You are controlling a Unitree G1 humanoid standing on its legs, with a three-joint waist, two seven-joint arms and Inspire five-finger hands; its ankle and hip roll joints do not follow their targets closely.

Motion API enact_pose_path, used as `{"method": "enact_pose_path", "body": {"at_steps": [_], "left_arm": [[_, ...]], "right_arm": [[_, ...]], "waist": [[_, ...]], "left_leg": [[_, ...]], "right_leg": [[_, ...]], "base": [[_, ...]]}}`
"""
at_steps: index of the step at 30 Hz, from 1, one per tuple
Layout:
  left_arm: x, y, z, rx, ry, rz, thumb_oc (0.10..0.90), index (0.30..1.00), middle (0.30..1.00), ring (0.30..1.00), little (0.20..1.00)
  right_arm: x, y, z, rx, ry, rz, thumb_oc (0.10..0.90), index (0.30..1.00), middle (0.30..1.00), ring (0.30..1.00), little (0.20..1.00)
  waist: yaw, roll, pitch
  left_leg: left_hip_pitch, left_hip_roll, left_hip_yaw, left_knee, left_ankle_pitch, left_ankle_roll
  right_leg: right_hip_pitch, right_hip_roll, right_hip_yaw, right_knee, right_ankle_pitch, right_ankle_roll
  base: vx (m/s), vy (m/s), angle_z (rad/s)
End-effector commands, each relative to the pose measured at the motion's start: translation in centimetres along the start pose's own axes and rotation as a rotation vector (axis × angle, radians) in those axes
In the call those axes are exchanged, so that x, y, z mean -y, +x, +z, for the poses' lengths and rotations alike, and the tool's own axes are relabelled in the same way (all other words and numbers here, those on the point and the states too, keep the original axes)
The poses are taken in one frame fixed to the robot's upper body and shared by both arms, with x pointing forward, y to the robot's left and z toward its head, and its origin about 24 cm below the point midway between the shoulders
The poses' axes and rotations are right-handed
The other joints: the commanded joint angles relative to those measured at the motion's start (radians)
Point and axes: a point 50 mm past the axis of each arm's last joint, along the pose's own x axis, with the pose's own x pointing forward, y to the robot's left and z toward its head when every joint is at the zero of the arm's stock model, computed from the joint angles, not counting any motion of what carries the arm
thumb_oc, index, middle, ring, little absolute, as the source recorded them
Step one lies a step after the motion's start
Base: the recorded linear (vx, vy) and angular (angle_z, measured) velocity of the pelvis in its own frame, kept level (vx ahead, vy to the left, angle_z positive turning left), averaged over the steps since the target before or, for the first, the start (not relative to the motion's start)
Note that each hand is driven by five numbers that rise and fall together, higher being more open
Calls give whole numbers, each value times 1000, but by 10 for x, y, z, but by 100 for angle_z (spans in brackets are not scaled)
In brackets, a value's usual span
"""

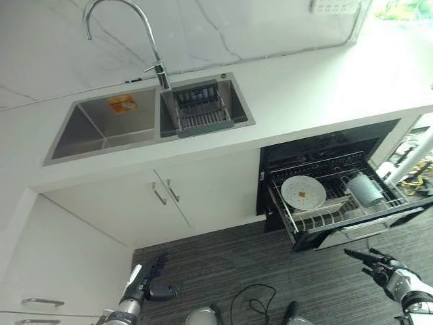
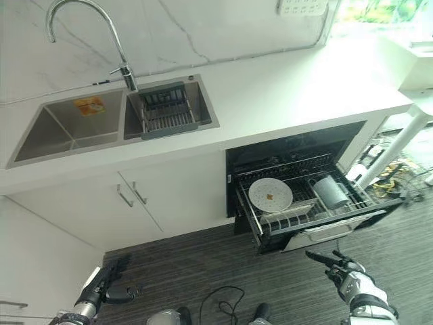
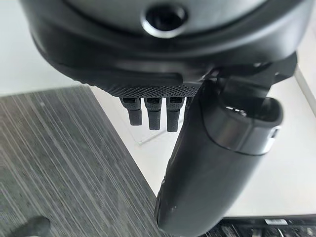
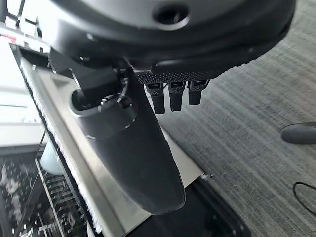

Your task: Place the dishes in the dishwasher.

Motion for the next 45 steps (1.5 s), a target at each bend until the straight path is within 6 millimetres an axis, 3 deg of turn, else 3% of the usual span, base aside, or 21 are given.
{"method": "enact_pose_path", "body": {"at_steps": [1,4,8,13,24,32,38,45], "left_arm": [[-12,11,39,183,-25,64,800,900,900,900,900],[-10,10,36,172,-36,60,800,900,900,900,900],[-9,9,34,159,-52,60,800,900,900,900,900],[-10,5,27,126,-57,65,800,900,900,900,900],[-21,-4,13,67,-16,86,800,900,900,900,900],[-33,-10,1,5,10,128,800,900,900,900,900],[-46,-20,-17,-100,36,171,800,900,900,900,900],[-76,-42,-47,-251,75,247,800,900,900,900,900]], "right_arm": [[11,-10,69,237,-48,-11,800,900,900,900,900],[18,-14,83,272,-79,-23,800,900,900,900,900],[25,-21,106,323,-131,-43,800,900,900,900,900],[33,-42,159,437,-214,-89,800,900,900,900,900],[46,-103,253,642,-384,-197,800,900,900,900,900],[44,-131,285,712,-440,-241,800,900,900,900,900],[57,-153,302,767,-441,-287,800,900,900,900,900],[50,-186,328,983,-439,-259,800,900,900,900,900]], "waist": [[22,0,37],[31,21,36],[39,46,45],[61,78,57],[126,99,78],[164,105,73],[205,108,54],[232,111,34]], "left_leg": [[68,27,-40,-59,-31,-69],[76,10,-56,-59,-51,-75],[59,-5,-50,-59,-28,-67],[49,-35,-80,-59,-35,-74],[10,-81,-141,-59,-13,-73],[-5,-98,-183,-59,-1,-74],[-25,-117,-225,-59,16,-78],[-46,-125,-245,-59,31,-83]], "right_leg": [[9,-82,16,136,-124,87],[20,-97,30,136,-137,102],[12,-124,14,136,-108,91],[19,-152,26,136,-115,108],[30,-198,-4,136,-98,111],[46,-212,-27,136,-100,113],[68,-231,-52,136,-100,122],[95,-243,-79,136,-104,132]], "base": [[79,154,15],[160,112,11],[39,107,5],[103,104,12],[100,82,12],[78,42,14],[74,27,22],[14,32,17]]}}
